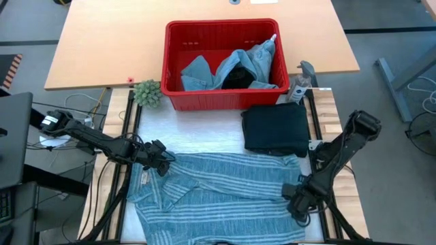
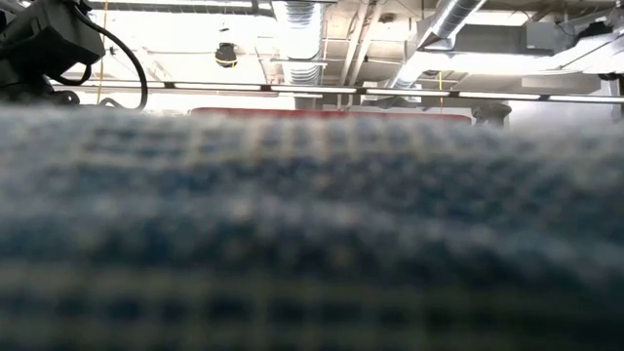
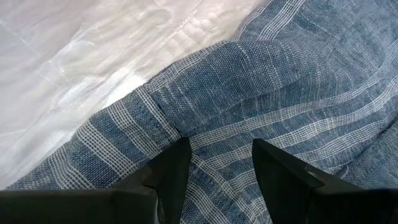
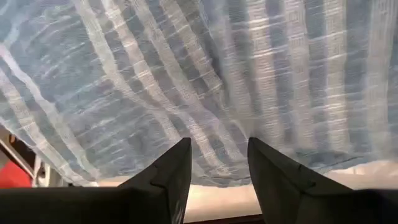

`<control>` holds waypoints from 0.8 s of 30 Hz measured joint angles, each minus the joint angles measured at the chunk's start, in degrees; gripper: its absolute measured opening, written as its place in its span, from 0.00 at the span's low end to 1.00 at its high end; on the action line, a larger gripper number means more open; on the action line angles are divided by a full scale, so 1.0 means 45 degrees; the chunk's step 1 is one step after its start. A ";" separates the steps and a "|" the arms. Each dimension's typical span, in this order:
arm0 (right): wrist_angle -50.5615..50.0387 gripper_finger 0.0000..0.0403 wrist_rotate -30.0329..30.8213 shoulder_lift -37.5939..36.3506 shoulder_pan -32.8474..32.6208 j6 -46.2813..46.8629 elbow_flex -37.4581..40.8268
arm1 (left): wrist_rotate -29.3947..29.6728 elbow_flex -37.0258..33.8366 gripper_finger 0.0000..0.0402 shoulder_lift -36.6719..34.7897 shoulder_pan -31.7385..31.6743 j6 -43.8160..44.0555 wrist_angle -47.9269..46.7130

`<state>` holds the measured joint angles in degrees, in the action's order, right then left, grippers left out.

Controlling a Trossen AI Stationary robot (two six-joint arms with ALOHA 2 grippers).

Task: Fold Laundry from Bin
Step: Fold the blue polo shirt

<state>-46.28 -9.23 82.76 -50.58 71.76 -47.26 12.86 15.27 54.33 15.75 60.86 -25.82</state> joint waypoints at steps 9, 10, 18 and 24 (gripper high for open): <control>-0.1713 0.44 0.2179 -0.0910 0.0114 0.1902 -0.1206 | -0.0060 -0.0028 0.43 0.0015 0.0003 -0.0110 0.0330; -0.2314 0.44 0.2764 -0.1023 0.0189 0.2465 -0.1348 | -0.0058 -0.0029 0.43 0.0015 0.0005 -0.0118 0.0345; -0.6143 0.40 0.5083 -0.1450 0.2110 0.9877 -0.1449 | -0.0594 0.0000 0.43 0.0005 0.0000 -0.0034 0.0282; -0.5376 0.21 0.4459 -0.0807 0.3944 0.8381 -0.1027 | -0.0874 0.0005 0.43 -0.0010 0.0000 -0.0083 0.0259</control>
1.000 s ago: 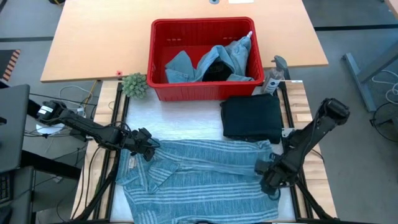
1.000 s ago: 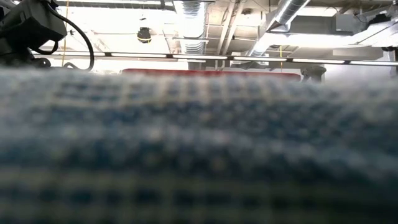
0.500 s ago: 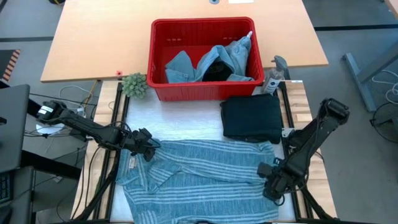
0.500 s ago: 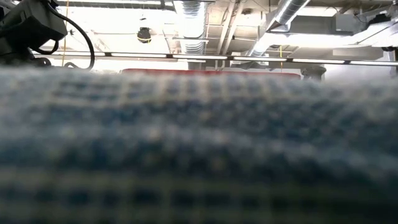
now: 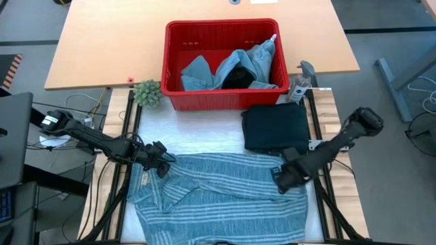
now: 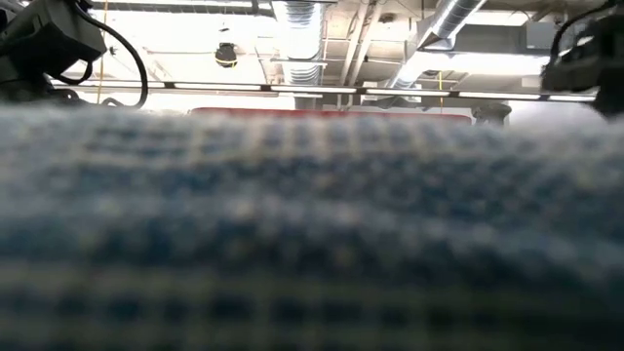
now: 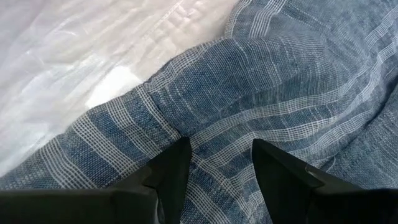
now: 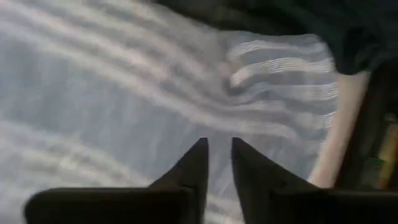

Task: Fold Laundry from Bin
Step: Fold the blue polo shirt

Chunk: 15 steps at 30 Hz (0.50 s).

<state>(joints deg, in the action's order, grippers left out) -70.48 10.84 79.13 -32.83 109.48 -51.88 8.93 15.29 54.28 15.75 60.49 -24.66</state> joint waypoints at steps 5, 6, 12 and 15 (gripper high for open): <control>-0.0855 0.12 0.0982 0.0964 0.1410 -0.0479 0.0011 | -0.0023 0.0000 0.43 0.0000 0.0000 -0.0099 -0.0035; -0.0771 0.11 0.1021 0.1172 0.1807 -0.0762 0.0011 | -0.0063 0.0000 0.43 0.0000 0.0000 -0.0171 -0.0039; 0.0707 0.07 -0.0552 0.3006 0.3377 -0.3214 0.0004 | -0.0662 0.0025 0.43 -0.0009 0.0000 -0.0195 -0.0182; 0.0402 0.05 -0.1446 0.4230 0.3766 -0.3308 0.0021 | -0.1058 0.0039 0.43 -0.0010 0.0000 -0.0189 -0.0183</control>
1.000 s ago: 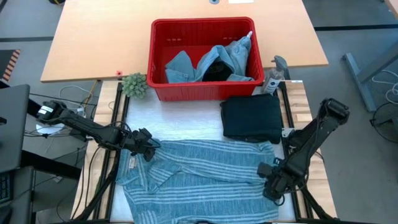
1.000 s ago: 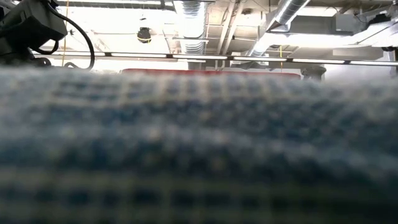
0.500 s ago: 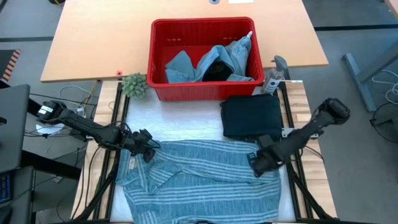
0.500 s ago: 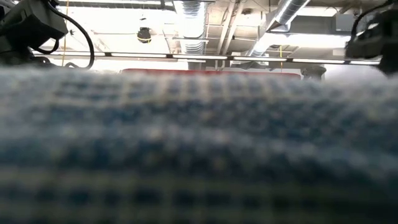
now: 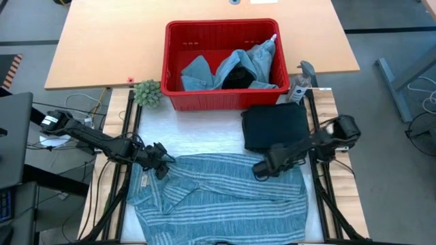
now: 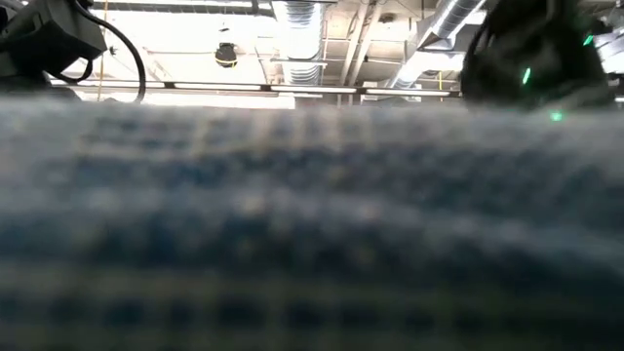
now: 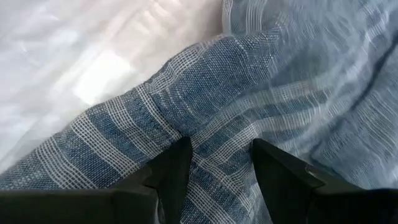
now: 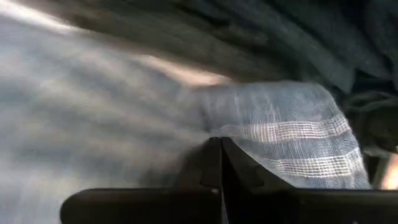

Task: Fold Laundry from Bin
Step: Fold the blue polo shirt

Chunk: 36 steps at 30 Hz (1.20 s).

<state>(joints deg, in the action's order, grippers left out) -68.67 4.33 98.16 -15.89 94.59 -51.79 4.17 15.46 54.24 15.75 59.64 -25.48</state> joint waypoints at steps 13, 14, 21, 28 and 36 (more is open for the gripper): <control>-0.2759 0.10 -0.1079 0.0685 0.0854 0.0889 -0.0268 | -0.0867 0.0053 0.43 -0.0015 0.0005 -0.0291 -0.0392; -0.2808 0.10 -0.0784 0.0320 0.0895 0.0877 -0.0354 | -0.0785 0.0053 0.43 -0.0015 0.0010 -0.0291 -0.0392; -0.3011 0.10 0.2481 -0.2731 0.0900 0.1321 -0.1419 | -0.0639 0.0231 0.43 -0.0255 0.0011 -0.0298 -0.0685; 0.0529 0.13 0.5325 -0.4814 0.0813 -0.2375 -0.1904 | 0.1239 0.2194 0.43 -0.1224 -0.0015 -0.2155 -0.2156; 0.8363 0.19 0.4514 -0.3465 0.0714 -0.9491 -0.1909 | 0.1563 0.3703 0.45 -0.1264 -0.0358 -0.3481 -0.5075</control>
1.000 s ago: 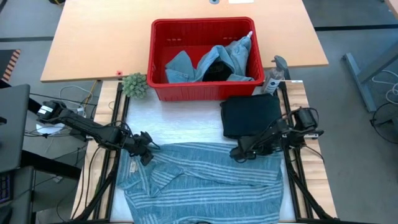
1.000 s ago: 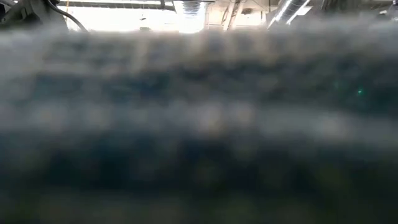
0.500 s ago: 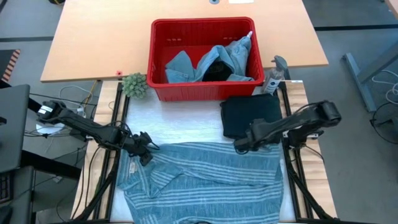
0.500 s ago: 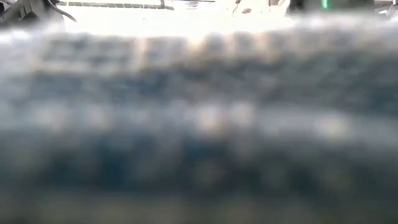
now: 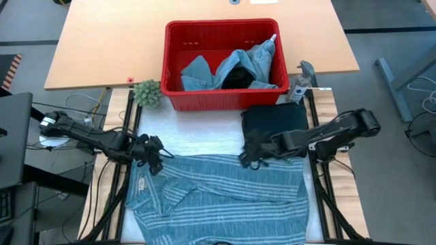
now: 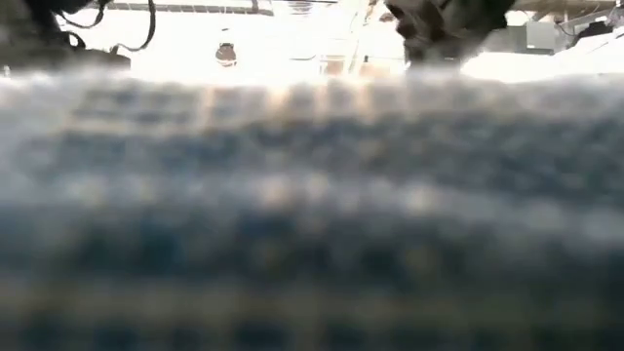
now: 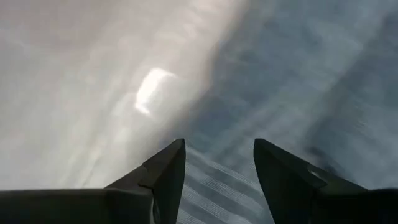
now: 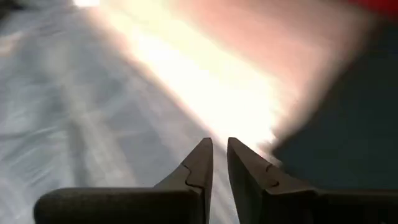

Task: Fold Laundry from Bin
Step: Fold the blue polo shirt

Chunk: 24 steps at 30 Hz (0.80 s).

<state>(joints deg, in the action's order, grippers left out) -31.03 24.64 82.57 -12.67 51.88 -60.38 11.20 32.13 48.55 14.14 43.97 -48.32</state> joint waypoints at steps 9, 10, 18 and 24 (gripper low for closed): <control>0.5933 0.21 -0.3120 0.3576 -0.0367 -0.7267 -0.1643 | -0.3736 0.3204 0.44 -0.0120 0.1245 -0.3854 -0.0683; 0.5838 0.23 -0.3346 0.3950 -0.0299 -0.7734 -0.2122 | -0.3777 0.3398 0.44 -0.0115 0.1490 -0.3809 -0.0987; 0.5383 0.45 -0.5594 0.7100 0.0452 -1.1210 -0.5985 | -0.3812 0.3912 0.48 -0.0115 0.3198 -0.1900 -0.2360; 0.4946 0.55 -0.6727 0.9680 0.1070 -1.1613 -0.8780 | -0.3612 0.3918 0.48 -0.0120 0.3816 -0.0939 -0.2952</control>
<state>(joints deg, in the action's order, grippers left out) -8.78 -5.62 126.13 -7.86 -0.37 -99.89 -5.06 49.76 48.01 31.31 39.75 -61.60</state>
